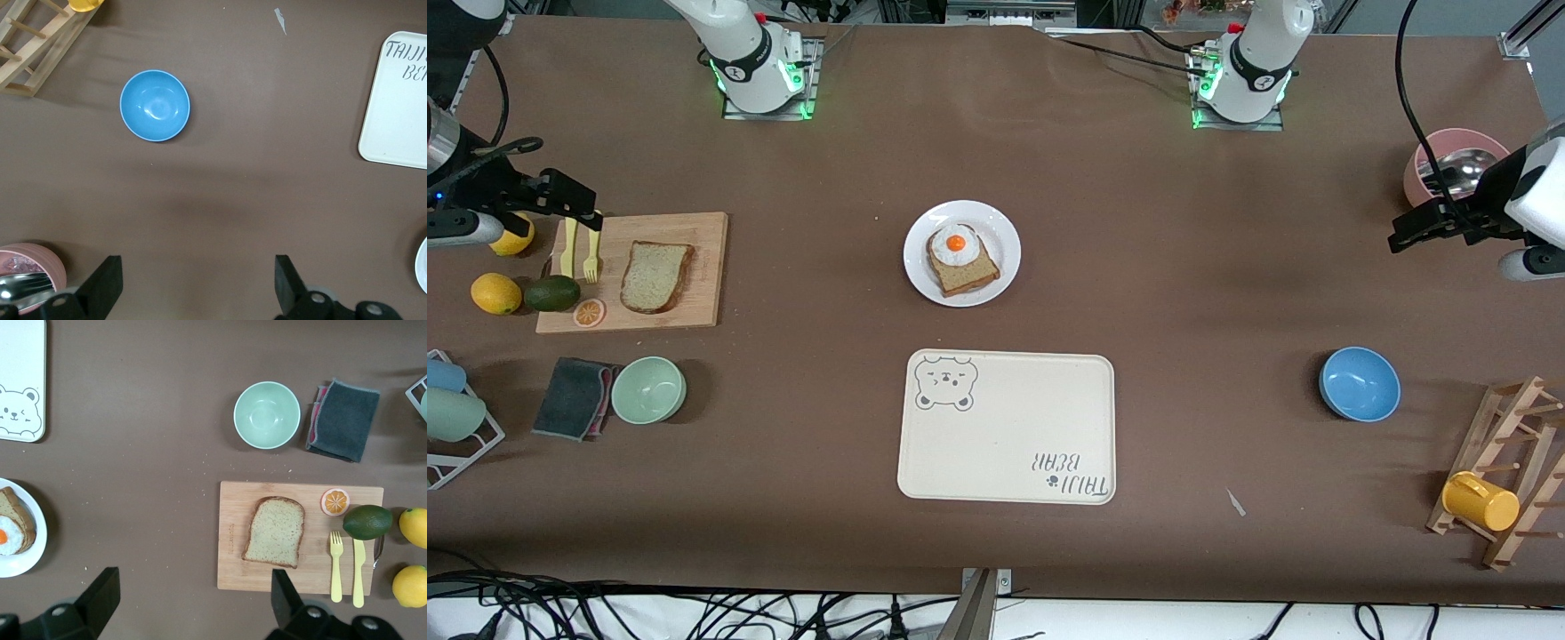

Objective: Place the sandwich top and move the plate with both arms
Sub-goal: 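Move the right gripper toward the bread slice on the cutting board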

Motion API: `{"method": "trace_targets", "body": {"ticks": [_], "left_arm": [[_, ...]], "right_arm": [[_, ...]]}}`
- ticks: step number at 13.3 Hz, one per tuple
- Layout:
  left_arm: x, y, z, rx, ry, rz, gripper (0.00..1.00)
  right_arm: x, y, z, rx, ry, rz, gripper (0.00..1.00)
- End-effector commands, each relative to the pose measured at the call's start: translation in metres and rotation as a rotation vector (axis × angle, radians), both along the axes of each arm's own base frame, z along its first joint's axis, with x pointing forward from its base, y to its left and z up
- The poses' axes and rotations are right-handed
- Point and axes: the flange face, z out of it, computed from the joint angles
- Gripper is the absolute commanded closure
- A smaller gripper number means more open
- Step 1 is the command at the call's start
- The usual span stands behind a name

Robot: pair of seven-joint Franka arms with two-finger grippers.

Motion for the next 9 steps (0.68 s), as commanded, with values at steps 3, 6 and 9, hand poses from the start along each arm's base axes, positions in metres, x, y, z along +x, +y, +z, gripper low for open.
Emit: {"method": "trace_targets", "body": {"ticks": [3, 6, 9], "left_arm": [[0.0022, 0.0021, 0.0031, -0.03, -0.007, -0.012, 0.0], [0.0022, 0.0021, 0.0031, -0.03, -0.007, -0.012, 0.0], [0.0022, 0.0021, 0.0031, -0.03, -0.007, -0.012, 0.0]], "right_arm": [[-0.0036, 0.0006, 0.0071, -0.023, -0.005, 0.004, 0.0], [-0.0009, 0.0007, 0.008, -0.024, -0.008, 0.002, 0.0], [-0.0005, 0.0007, 0.0072, -0.024, -0.006, 0.004, 0.0]]}}
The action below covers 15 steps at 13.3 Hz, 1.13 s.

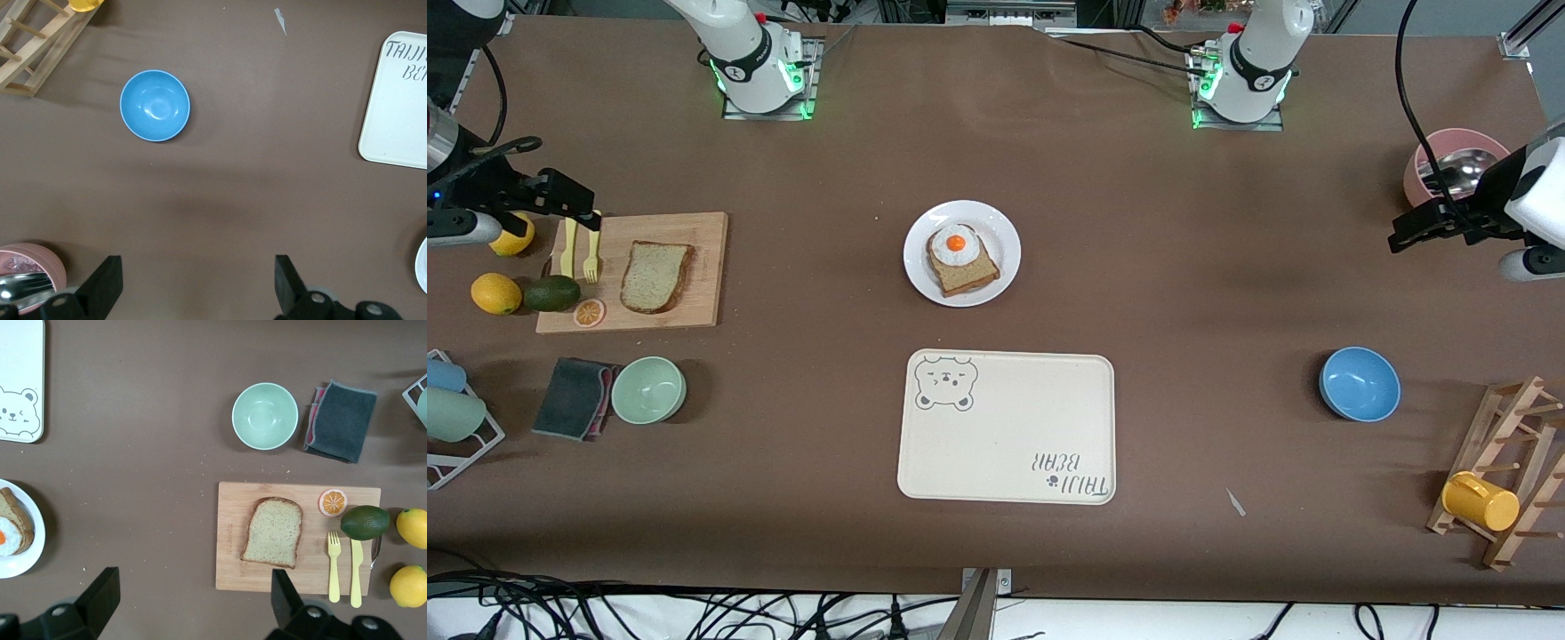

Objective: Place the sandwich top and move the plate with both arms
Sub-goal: 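Move the right gripper toward the bread slice on the cutting board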

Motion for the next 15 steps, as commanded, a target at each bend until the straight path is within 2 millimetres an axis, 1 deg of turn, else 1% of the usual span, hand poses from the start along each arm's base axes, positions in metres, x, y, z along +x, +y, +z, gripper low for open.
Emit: {"method": "trace_targets", "body": {"ticks": [1, 5, 8, 9, 10, 13, 15], "left_arm": [[0.002, 0.003, 0.003, -0.03, -0.007, -0.011, 0.0], [0.002, 0.003, 0.003, -0.03, -0.007, -0.011, 0.0], [0.002, 0.003, 0.003, -0.03, -0.007, -0.011, 0.0], [0.002, 0.003, 0.003, -0.03, -0.007, -0.011, 0.0], [0.002, 0.003, 0.003, -0.03, -0.007, -0.011, 0.0], [0.002, 0.003, 0.003, -0.03, -0.007, -0.011, 0.0], [0.002, 0.003, 0.003, -0.03, -0.007, -0.011, 0.0]], "right_arm": [[-0.002, 0.001, 0.006, -0.019, 0.003, 0.004, 0.0], [-0.002, 0.001, 0.007, -0.019, 0.008, -0.002, 0.0], [0.0, 0.003, 0.003, -0.019, 0.017, 0.006, 0.0], [0.0, 0.004, -0.005, -0.018, 0.05, 0.008, 0.0], [-0.003, 0.004, -0.006, -0.017, 0.073, -0.003, 0.0], [-0.002, 0.002, -0.01, -0.017, 0.083, -0.007, 0.0], [0.003, 0.002, -0.017, -0.018, 0.084, -0.001, 0.0]]}}
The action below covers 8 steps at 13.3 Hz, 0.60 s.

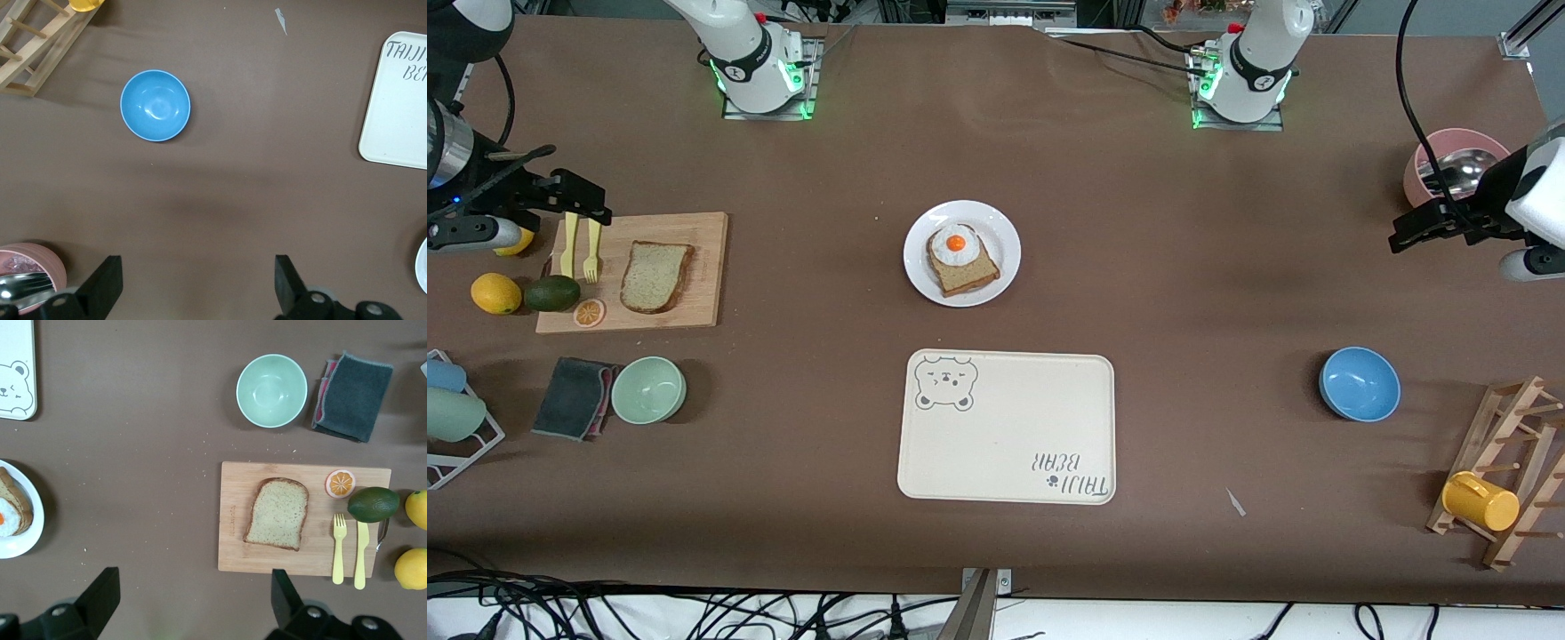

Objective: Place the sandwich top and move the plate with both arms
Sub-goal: 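Move the right gripper toward the bread slice on the cutting board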

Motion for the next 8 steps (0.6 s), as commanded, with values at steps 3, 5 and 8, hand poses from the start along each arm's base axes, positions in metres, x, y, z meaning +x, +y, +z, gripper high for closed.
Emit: {"method": "trace_targets", "body": {"ticks": [3, 5, 8], "left_arm": [[0.003, 0.002, 0.003, -0.03, -0.007, -0.012, 0.0], [0.004, 0.002, -0.001, -0.028, 0.0, -0.012, 0.0], [0.004, 0.005, -0.002, -0.03, 0.002, -0.01, 0.0]], "right_arm": [[0.016, 0.0, -0.015, -0.021, 0.036, -0.012, 0.0], [0.017, 0.0, -0.019, -0.022, 0.044, 0.0, 0.0], [0.017, 0.003, -0.024, -0.038, 0.046, -0.002, 0.0]]}}
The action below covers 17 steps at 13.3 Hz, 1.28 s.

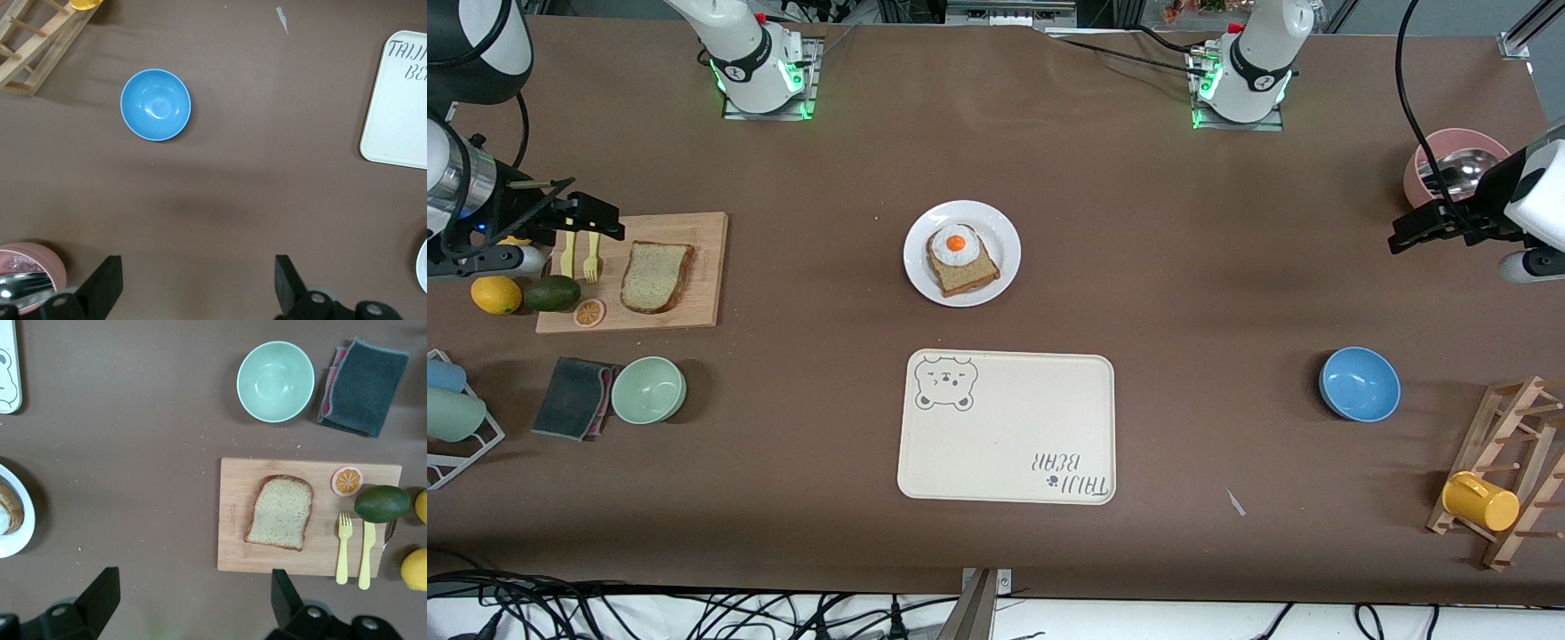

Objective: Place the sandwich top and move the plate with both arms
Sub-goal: 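Lower the right gripper and grasp the bread slice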

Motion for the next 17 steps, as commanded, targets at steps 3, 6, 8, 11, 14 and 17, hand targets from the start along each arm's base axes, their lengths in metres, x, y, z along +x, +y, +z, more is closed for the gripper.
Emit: {"method": "trace_targets", "body": {"ticks": [3, 6, 8, 11, 14, 17], "left_arm": [[0.003, 0.004, 0.002, -0.03, -0.005, -0.012, 0.0], [0.003, 0.004, 0.002, -0.03, -0.005, -0.012, 0.0], [0.003, 0.004, 0.001, -0.03, -0.003, -0.012, 0.0], [0.002, 0.004, 0.002, -0.042, -0.004, -0.008, 0.0], [0.002, 0.002, 0.002, -0.045, -0.004, -0.011, 0.0], [0.002, 0.003, 0.004, -0.044, -0.008, -0.011, 0.0]], "right_arm": [[0.01, 0.016, -0.022, -0.134, 0.037, 0.033, 0.0], [0.011, 0.025, -0.068, -0.273, 0.08, 0.015, 0.0], [0.002, 0.029, -0.104, -0.288, 0.094, -0.037, 0.0], [-0.015, 0.026, -0.172, -0.377, 0.075, -0.023, 0.01], [-0.034, 0.025, -0.229, -0.429, 0.034, -0.022, 0.09], [-0.042, 0.022, -0.286, -0.455, 0.001, -0.015, 0.22]]}}
